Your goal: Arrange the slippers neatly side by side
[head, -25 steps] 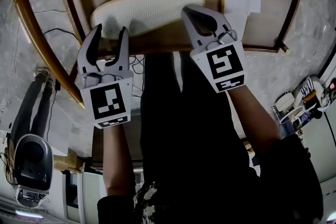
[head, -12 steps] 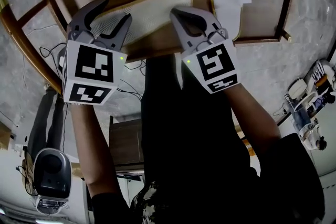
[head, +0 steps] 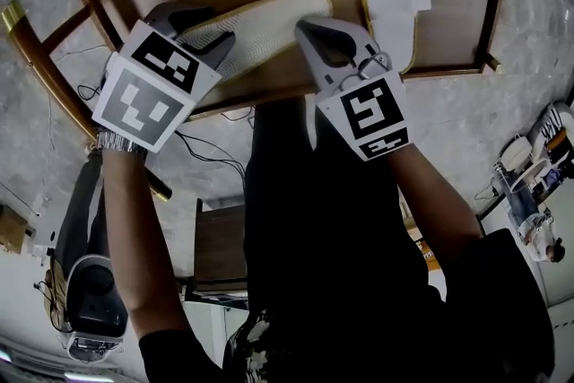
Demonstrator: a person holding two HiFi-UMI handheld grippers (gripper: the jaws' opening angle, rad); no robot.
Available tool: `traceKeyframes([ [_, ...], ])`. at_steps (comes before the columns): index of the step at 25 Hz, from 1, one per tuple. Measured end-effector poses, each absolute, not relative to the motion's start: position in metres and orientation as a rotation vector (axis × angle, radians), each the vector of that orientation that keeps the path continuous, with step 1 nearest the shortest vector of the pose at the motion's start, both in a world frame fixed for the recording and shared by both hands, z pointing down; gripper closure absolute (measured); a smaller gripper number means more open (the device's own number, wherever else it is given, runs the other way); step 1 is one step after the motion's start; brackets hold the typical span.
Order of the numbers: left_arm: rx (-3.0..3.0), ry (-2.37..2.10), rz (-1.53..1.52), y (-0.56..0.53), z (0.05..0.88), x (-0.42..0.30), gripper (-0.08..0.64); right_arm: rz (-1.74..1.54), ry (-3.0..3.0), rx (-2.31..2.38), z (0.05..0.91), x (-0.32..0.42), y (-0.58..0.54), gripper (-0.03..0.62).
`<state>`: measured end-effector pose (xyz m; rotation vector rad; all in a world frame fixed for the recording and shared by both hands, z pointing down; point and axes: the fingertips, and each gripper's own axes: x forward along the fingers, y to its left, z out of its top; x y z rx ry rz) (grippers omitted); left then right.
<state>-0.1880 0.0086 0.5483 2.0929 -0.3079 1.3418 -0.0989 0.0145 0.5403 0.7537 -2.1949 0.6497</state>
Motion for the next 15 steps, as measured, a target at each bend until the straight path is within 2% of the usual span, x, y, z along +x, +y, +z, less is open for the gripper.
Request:
traceKeyframes([
  [9, 2.141, -0.356, 1.531, 0.020, 0.537, -0.188, 0.445, 0.621, -2.200, 0.772, 0.539, -0.100, 0.016, 0.594],
  [15, 2.179, -0.449, 1.548, 0.024, 0.516, -0.185, 0.493, 0.631, -2.209, 0.822, 0.532, -0.097, 0.017, 0.594],
])
